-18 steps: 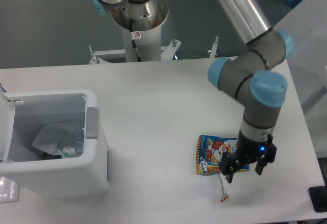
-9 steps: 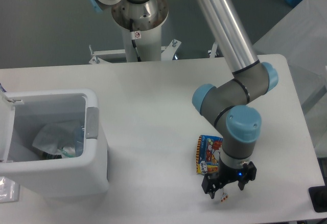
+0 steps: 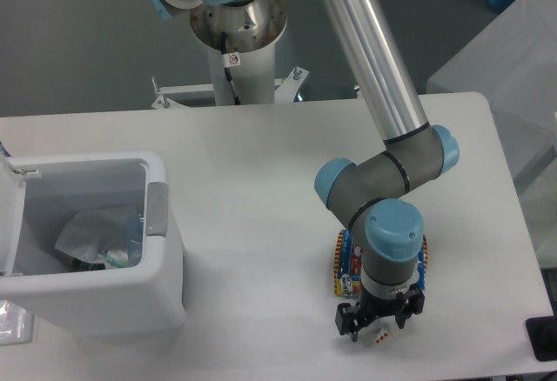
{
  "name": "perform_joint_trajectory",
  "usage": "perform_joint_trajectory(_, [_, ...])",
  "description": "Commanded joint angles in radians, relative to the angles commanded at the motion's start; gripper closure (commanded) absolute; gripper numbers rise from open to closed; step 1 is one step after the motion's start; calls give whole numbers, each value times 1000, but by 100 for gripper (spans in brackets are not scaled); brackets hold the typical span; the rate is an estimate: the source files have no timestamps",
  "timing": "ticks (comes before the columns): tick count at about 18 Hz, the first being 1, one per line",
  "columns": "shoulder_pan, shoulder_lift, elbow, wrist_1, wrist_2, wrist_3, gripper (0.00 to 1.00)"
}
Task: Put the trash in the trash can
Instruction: 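Lower the gripper to the snack bag's edge and close on it, then lift the snack bag and carry it over the trash bin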
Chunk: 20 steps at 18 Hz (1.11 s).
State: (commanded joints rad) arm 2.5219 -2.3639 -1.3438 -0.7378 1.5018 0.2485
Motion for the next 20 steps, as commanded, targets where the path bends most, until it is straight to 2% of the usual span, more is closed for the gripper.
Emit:
perform_joint_trajectory(1, [0, 0, 0, 0, 3, -2, 49])
perform_joint_trajectory(2, [0, 2, -1, 0, 6, -3, 57])
perform_joint_trajectory(4, [-2, 2, -2, 0, 14, -8, 79])
perform_joint_trajectory(8, [0, 5, 0, 0, 14, -6, 81])
perform_joint_trajectory(10, [0, 6, 0, 0, 14, -5, 87])
perform_joint_trajectory(11, [0, 6, 0, -2, 15, -2, 95])
perform_joint_trajectory(12, [-2, 8, 0, -2, 15, 3, 96])
perform_joint_trajectory(18, [0, 34, 6, -2, 9, 2, 96])
perform_joint_trajectory(20, [6, 76, 9, -2, -5, 3, 96])
